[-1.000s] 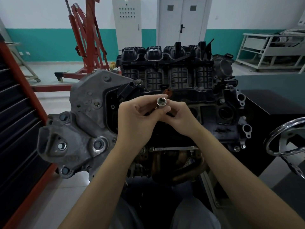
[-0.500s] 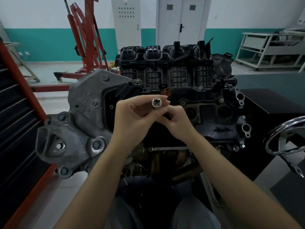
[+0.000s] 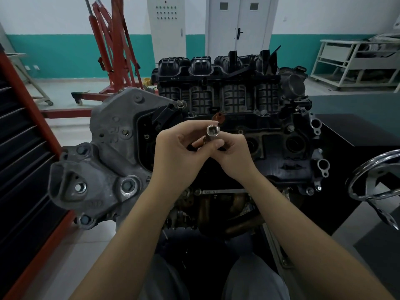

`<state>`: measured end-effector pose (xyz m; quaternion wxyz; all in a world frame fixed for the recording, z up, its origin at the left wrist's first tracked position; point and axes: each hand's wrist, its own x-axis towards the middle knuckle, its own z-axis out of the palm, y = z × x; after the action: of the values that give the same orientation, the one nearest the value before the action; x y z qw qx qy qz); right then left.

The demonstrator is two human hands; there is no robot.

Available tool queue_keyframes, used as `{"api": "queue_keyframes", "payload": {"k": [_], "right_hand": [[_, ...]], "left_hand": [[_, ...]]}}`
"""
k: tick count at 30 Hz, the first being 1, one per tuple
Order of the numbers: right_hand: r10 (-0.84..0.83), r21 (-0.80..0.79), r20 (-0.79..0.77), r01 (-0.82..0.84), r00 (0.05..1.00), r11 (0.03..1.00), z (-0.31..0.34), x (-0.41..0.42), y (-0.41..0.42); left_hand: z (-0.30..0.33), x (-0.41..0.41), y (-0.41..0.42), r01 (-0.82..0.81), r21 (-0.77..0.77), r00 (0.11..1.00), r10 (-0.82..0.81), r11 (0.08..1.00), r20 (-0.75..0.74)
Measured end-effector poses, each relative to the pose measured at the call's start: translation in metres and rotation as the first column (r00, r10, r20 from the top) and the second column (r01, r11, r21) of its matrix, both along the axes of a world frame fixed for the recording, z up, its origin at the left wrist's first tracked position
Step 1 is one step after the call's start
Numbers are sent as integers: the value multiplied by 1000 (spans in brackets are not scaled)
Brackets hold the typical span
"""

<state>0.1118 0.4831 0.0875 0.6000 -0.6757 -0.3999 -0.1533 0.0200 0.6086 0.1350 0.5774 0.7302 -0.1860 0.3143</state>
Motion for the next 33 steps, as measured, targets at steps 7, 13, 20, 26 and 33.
{"api": "queue_keyframes", "payload": {"k": [7,13,20,26,33], "right_hand": [[48,-28,52,-46,997,999,2,-1,-1],[29,48,-9,-29,1000,998,1,-1,-2],[100,16,-7,-100,995,995,4,-3,-2],[17,21,-1,-17,1000,1000,1,-2,1],[87,25,5,-87,996,996,2,-3,-1]], "left_hand": [[1,-2,-1,4,-46,1000,-4,999,10],[1,-1,-2,-92,76,996,90,993,20],[-2,-2,-2,-25,17,999,25,1000,19],[-3,-1,-5,-152,80,986,146,985,82],[2,-2,-8,8,9,1000,-8,1000,8]]}}
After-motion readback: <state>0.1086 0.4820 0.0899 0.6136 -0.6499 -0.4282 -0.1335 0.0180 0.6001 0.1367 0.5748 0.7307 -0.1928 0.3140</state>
